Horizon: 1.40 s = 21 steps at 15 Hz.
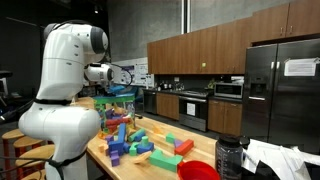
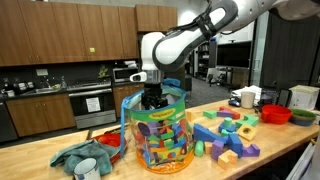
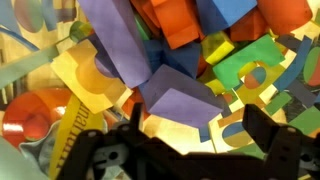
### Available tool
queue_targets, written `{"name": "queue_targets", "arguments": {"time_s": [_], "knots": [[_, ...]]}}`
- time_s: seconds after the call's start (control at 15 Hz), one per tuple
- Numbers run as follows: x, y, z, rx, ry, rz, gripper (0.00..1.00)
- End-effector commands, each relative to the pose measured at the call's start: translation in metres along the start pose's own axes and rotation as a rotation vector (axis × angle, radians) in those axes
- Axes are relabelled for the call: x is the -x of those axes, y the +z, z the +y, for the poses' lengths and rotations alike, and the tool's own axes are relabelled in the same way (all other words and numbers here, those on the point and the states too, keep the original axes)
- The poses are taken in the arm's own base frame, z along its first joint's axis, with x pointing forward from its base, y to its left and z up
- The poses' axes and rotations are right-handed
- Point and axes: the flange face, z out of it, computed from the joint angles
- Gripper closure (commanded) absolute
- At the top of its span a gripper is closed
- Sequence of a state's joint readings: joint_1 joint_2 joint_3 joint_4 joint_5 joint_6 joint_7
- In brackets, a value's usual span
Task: Remove one purple block from the toy bag
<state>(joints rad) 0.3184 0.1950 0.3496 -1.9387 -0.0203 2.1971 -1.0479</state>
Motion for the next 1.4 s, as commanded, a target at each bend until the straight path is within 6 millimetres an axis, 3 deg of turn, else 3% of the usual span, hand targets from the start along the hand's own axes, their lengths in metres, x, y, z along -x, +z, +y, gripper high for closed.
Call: {"name": "queue_targets", "arguments": {"time_s": [0.0,0.47,0.53,0.6,1.07,1.13,1.33], "knots": [[-0.005,0.01,-0.005,0.017,-0.012,-0.012,0.0],[-0.009,0.03,-0.007,0.024,-0.07,-0.055,0.0],[-0.009,0.032,-0.007,0.026,-0.076,-0.062,0.06],[-0.009,0.033,-0.006,0.03,-0.081,-0.068,0.26],[-0.007,0.038,-0.003,0.045,-0.103,-0.092,0.79],[-0.006,0.038,-0.003,0.044,-0.101,-0.092,0.84],[-0.003,0.033,0.0,0.041,-0.087,-0.081,0.84]]}}
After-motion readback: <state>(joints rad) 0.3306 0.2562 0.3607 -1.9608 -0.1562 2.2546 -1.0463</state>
